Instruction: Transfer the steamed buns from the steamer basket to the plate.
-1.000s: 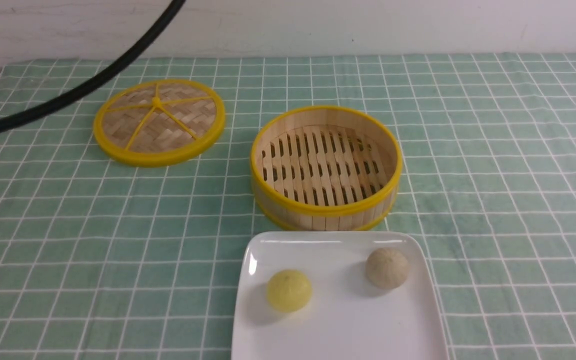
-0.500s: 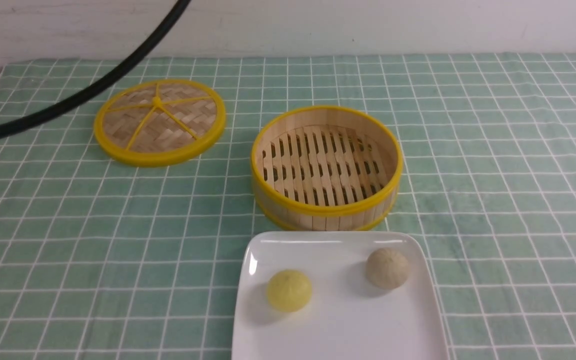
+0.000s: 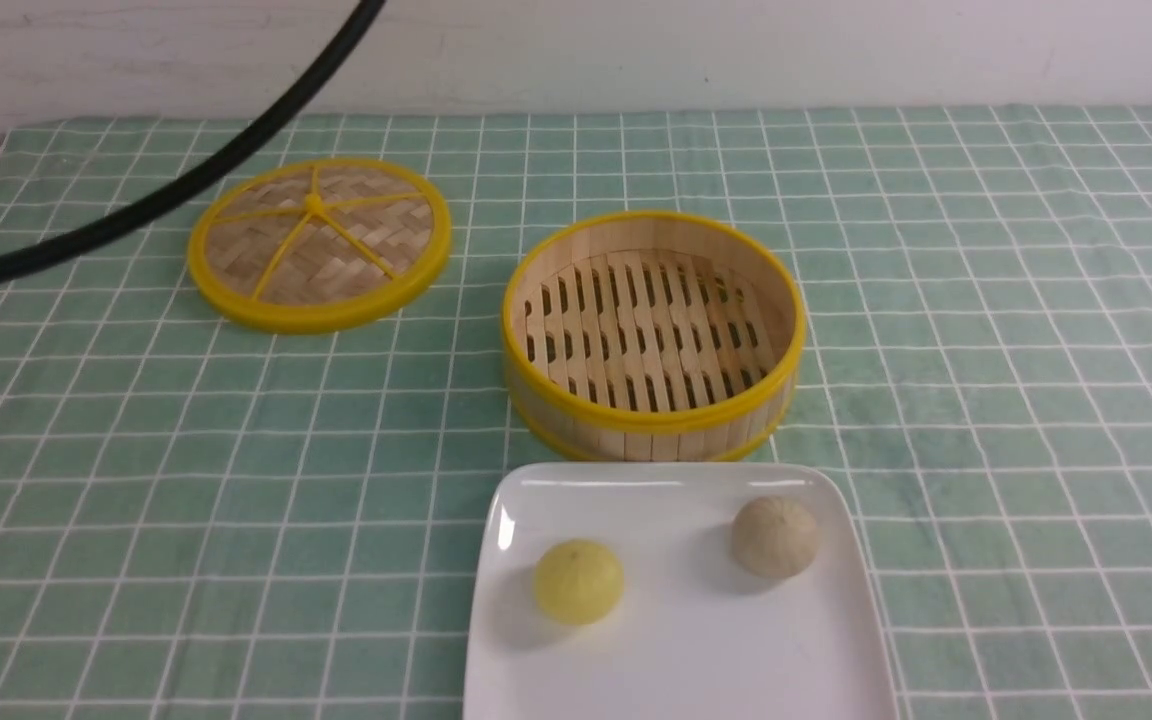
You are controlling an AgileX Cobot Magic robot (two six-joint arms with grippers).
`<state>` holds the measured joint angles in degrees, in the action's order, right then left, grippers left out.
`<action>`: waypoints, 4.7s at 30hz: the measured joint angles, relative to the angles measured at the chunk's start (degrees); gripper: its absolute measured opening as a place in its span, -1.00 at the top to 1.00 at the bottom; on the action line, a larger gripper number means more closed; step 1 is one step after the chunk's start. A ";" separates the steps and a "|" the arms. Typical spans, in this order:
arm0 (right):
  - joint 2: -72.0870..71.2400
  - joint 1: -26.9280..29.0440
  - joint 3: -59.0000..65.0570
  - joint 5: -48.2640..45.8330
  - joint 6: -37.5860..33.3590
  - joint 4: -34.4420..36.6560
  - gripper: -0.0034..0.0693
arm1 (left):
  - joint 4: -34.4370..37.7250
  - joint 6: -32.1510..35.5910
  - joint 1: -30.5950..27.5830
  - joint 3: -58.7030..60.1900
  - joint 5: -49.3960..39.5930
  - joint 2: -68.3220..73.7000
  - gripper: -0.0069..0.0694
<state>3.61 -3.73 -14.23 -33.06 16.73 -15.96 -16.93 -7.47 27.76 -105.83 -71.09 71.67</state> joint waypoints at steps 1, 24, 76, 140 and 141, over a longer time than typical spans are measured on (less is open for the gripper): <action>0.00 0.00 0.92 0.74 0.00 -0.05 0.39 | 0.00 0.05 0.00 0.00 0.00 0.00 0.07; 0.00 0.00 2.27 2.56 1.36 -0.22 0.36 | 0.00 0.71 0.00 0.00 0.05 0.00 0.10; 0.00 0.00 15.27 12.60 1.48 13.34 0.26 | 0.41 0.71 0.00 0.00 -0.04 0.46 0.10; 0.00 0.00 15.27 12.44 1.54 4.78 0.25 | -10.86 -13.15 -8.60 14.93 14.61 -15.96 0.10; 0.00 0.00 15.27 12.44 1.54 4.78 0.25 | -10.73 -13.27 -8.88 15.56 15.01 -16.30 0.10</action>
<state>3.61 -3.73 1.04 -20.61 18.27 -11.17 -27.66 -20.74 18.88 -90.27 -56.08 55.37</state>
